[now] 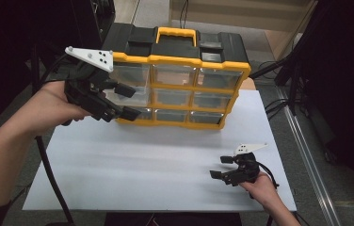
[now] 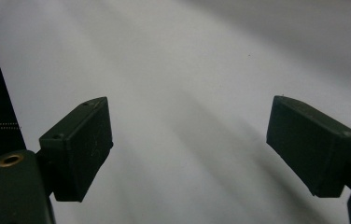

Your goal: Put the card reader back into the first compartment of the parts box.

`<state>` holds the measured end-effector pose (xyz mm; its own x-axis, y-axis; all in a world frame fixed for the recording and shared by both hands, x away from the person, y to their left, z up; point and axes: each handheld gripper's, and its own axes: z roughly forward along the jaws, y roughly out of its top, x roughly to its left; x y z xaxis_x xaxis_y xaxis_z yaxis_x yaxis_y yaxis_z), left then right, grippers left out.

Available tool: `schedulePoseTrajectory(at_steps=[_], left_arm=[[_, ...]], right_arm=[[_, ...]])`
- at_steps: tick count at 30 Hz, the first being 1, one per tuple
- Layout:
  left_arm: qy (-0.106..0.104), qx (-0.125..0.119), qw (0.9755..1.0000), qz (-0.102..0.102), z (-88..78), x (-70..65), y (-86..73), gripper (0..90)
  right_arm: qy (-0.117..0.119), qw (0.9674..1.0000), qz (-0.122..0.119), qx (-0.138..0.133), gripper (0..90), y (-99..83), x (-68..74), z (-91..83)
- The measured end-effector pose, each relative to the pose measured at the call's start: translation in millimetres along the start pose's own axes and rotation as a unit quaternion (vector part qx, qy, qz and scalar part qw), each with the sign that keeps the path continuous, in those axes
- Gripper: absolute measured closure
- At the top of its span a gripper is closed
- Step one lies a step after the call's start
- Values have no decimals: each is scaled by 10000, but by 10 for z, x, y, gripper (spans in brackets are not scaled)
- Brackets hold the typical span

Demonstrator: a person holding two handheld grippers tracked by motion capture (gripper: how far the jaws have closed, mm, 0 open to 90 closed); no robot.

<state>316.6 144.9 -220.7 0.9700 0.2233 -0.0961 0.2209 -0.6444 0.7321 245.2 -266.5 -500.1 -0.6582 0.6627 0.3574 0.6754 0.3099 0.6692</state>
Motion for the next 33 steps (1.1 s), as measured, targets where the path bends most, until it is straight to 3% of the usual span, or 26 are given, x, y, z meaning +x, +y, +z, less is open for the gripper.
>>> schedulePoseTrajectory(at_steps=[4, 6, 14, 24, 33], left_arm=[[13, -96, 10000, 21, 68, -57, -113, 282], [121, -31, 9999, 64, 126, -70, -189, 282], [131, -102, 9998, 50, 244, -99, -392, 282], [70, 19, 9999, -98, 509, -119, -736, 282], [345, 25, 9991, -250, 694, -131, -1005, 273]], right_arm=[[-9, 10000, -5, -7, 125, 2, 3, -4], [-14, 10000, 4, -18, 125, 1, 3, -4], [-8, 10000, -8, -28, 126, 1, 5, -5], [-7, 10000, -25, -22, 126, 2, 3, -5], [-21, 10000, -44, -21, 125, 0, 8, 1]])
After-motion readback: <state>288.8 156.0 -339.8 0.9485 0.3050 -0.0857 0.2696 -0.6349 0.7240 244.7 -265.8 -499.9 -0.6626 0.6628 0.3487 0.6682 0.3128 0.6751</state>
